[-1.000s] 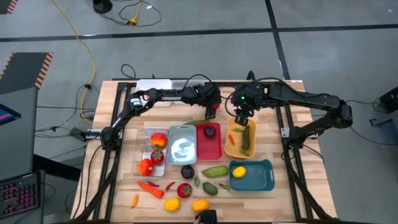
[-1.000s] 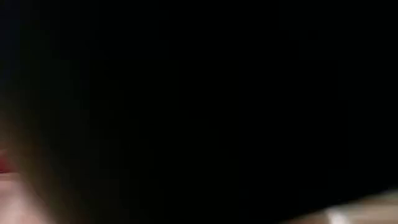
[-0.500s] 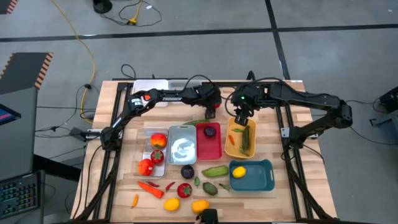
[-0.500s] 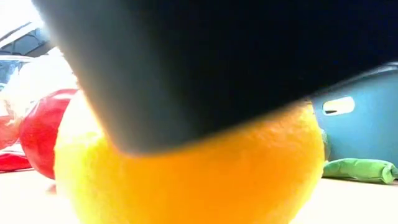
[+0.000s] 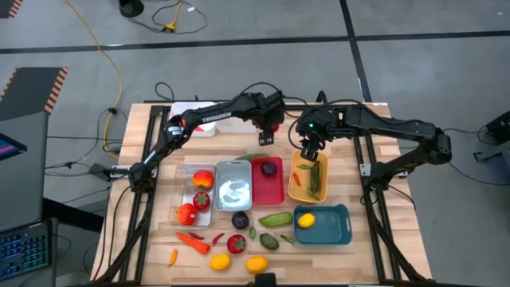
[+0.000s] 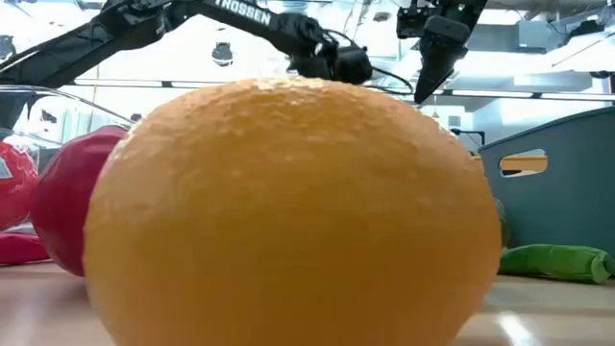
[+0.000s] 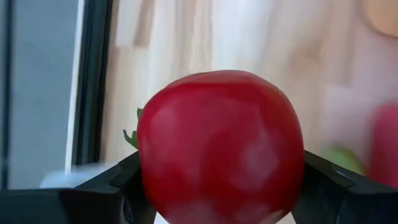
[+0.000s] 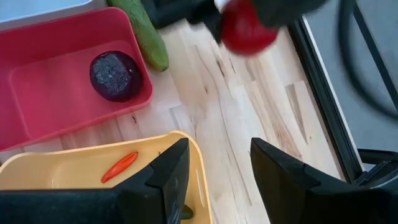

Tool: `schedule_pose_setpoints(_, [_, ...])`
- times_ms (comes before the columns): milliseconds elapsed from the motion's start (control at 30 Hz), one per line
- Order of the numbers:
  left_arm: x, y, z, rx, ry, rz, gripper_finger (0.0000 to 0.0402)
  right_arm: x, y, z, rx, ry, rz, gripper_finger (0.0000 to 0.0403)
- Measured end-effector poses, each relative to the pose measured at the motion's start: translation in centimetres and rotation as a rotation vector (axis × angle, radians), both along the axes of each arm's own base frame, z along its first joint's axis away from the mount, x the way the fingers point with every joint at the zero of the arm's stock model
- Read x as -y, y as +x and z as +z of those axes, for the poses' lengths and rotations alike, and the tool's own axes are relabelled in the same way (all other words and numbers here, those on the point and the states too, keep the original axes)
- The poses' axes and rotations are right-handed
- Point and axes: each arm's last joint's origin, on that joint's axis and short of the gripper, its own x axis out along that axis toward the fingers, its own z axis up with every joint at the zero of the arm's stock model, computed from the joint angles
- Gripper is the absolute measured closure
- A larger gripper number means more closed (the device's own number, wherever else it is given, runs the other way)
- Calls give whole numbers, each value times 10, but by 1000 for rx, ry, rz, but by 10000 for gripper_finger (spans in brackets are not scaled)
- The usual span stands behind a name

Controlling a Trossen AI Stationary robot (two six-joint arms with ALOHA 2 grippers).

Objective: Sort produce into baskets
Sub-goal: Put the red tomato into the bottom transparent bin

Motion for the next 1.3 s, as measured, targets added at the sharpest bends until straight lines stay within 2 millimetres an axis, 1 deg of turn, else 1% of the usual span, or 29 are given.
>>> schedule_pose_setpoints(133, [8, -13, 27, -13, -96, 27, 142, 0, 0, 0, -1, 0, 0, 204])
schedule_pose_setpoints(233, [20, -25, 48, -22, -128, 45, 142, 0, 0, 0, -5, 1, 0, 204])
schedule_pose_setpoints(333, [33, -39, 64, -72, -160, 80, 142, 0, 0, 0, -5, 2, 1, 204])
schedule_pose_setpoints(500, [61, -60, 80, -216, -209, 107, 142, 0, 0, 0, -4, 2, 1, 204])
schedule_pose_setpoints(600, [80, -65, 88, -209, -201, 97, 142, 0, 0, 0, -6, 3, 2, 204])
schedule_pose_setpoints(667, [93, -73, 92, -231, -209, 74, 142, -1, -1, -1, -11, 5, 2, 204])
schedule_pose_setpoints(733, [105, -85, 99, -219, -204, 88, 142, -1, -2, -1, -21, 7, 2, 204])
schedule_pose_setpoints(800, [116, -102, 103, -240, -201, 129, 142, -1, -2, -1, -26, 8, 2, 204])
schedule_pose_setpoints(900, [131, -130, 102, -264, -168, 215, 142, -1, -2, -1, -25, 9, 2, 204])
schedule_pose_setpoints(1033, [151, -172, 91, -266, -166, 340, 142, -1, -2, -1, -24, 8, 2, 204])
schedule_pose_setpoints(1200, [178, -216, 70, -205, -286, 413, 142, -1, -2, -1, -24, 9, 2, 204])
schedule_pose_setpoints(1300, [191, -236, 57, -172, -343, 425, 142, -1, -2, -1, -19, 16, -11, 204])
